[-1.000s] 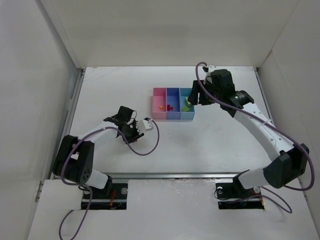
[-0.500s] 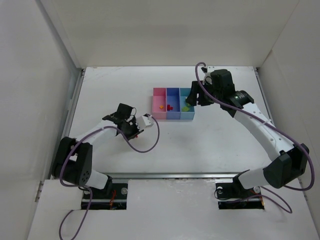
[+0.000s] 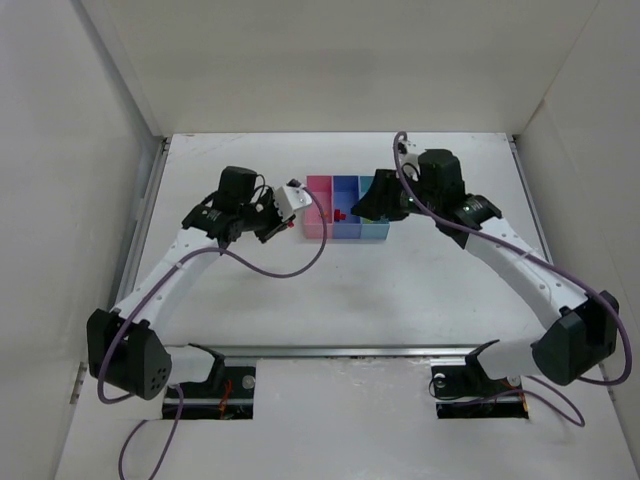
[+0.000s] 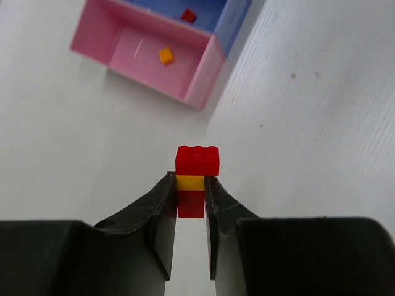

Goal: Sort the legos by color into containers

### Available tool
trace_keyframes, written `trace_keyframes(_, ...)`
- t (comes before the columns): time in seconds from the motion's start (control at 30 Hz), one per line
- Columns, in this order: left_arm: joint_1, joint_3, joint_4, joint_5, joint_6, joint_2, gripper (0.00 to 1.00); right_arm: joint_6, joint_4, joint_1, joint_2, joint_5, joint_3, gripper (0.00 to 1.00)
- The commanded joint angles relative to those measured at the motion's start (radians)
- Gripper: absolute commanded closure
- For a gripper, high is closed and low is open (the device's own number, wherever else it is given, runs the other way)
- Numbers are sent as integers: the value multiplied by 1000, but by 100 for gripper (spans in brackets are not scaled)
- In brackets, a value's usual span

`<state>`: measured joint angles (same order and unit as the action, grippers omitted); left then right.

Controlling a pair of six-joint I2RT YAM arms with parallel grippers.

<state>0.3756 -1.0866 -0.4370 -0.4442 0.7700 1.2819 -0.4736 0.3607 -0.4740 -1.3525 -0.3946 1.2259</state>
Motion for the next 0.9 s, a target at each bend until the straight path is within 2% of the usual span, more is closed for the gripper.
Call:
trace_keyframes(0.0,51,-113,-48,-94,-63,-6,100,-68,-143,-93,-19,-73,32,36)
trace_keyframes(0.13,115,-164,-58,-94,-77,20,100,-100,-155,-143,-95,-40,107,33)
trace_keyframes(0.27,125,-182,-58,-94,-96,20,100,-122,-166,-152,-125,-27,132,36)
trace_keyframes(0.67,146,-214,-58,-114,-117,40,100,-112,-177,-181,-212,-93,188,36)
trace_keyframes(0.87,146,-214,-48,-105,-117,40,100,-112,-186,-181,-212,-112,188,56)
